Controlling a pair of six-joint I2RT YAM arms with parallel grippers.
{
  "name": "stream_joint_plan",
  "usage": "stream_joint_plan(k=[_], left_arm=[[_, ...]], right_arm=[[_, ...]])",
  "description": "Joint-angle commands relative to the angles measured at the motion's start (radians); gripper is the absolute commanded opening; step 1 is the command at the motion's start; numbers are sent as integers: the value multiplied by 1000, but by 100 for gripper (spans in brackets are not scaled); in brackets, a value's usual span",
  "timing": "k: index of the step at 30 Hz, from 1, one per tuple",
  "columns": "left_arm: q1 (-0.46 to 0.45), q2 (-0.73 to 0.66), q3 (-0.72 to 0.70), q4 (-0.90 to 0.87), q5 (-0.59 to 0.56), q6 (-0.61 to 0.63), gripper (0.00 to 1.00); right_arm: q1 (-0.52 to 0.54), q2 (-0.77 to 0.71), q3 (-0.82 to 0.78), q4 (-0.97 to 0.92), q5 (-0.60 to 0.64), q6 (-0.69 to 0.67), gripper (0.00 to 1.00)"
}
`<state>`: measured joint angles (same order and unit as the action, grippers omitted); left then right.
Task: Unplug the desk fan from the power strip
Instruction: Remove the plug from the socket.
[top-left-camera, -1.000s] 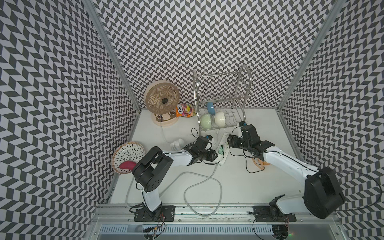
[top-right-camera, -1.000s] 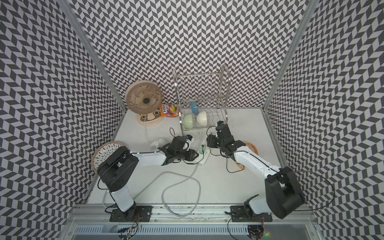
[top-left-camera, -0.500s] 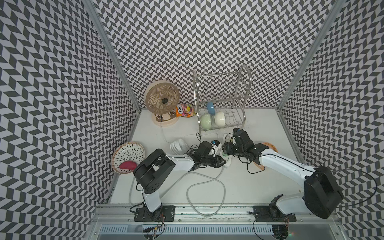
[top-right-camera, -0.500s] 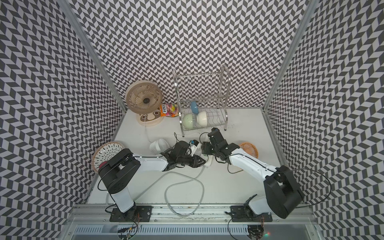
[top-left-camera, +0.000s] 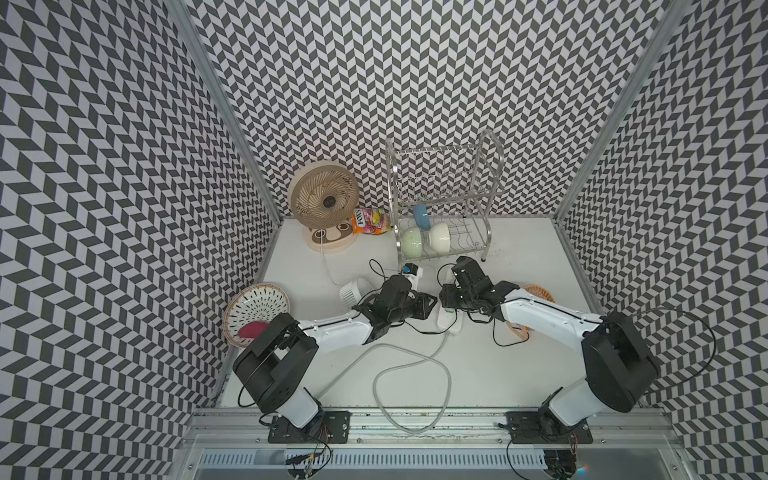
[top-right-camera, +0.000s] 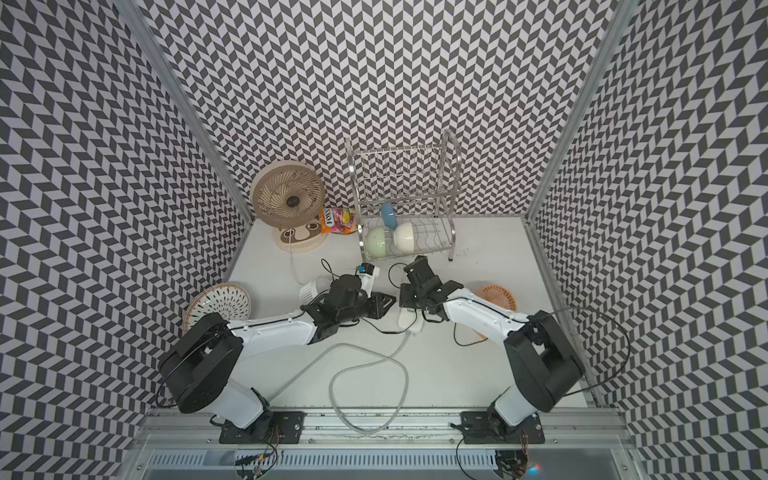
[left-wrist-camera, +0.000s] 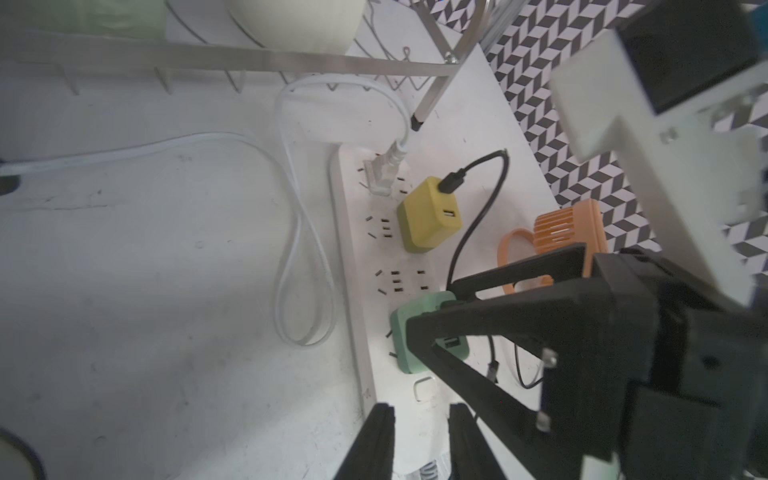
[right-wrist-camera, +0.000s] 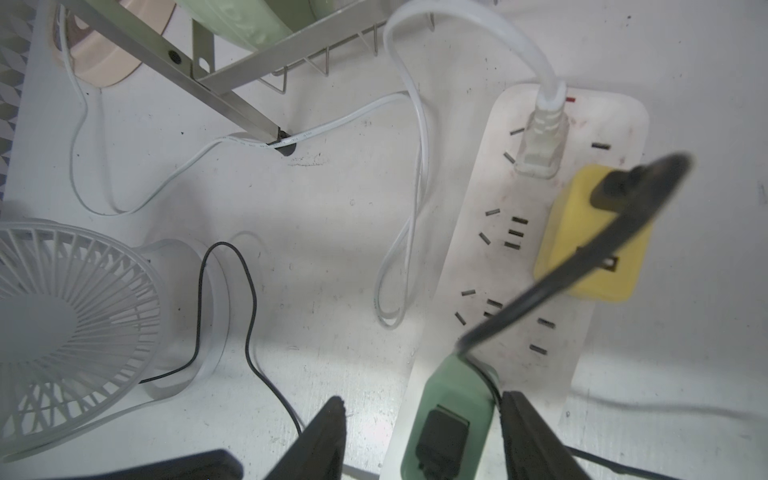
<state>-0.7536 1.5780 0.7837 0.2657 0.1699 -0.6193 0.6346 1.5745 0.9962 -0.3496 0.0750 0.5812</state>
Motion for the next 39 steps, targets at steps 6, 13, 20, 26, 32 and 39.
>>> stream_joint_plan(k=[6,13,20,26,32,39], left_arm=[[26,34,58,-79,-71,-46,23],[37,16,48,-80,-87,-57,22],[49,-23,13,-75,-124,-82,22],[61,-63,-12,-89,-138,-89,24],[67,-77,-24,-93,-128,-84,27],[67,-61,-18,-83,-111,-86,30]], right_arm=[[38,6,37,-41,104,33,55],[80,-96,61,-125,221,41,60],[104,-149,72,-69,184,-2,61],[96,-11,143,-80,156,0,61],[87,24,117,-96,272,36,62],[85,61,88,-95,203,55,60]])
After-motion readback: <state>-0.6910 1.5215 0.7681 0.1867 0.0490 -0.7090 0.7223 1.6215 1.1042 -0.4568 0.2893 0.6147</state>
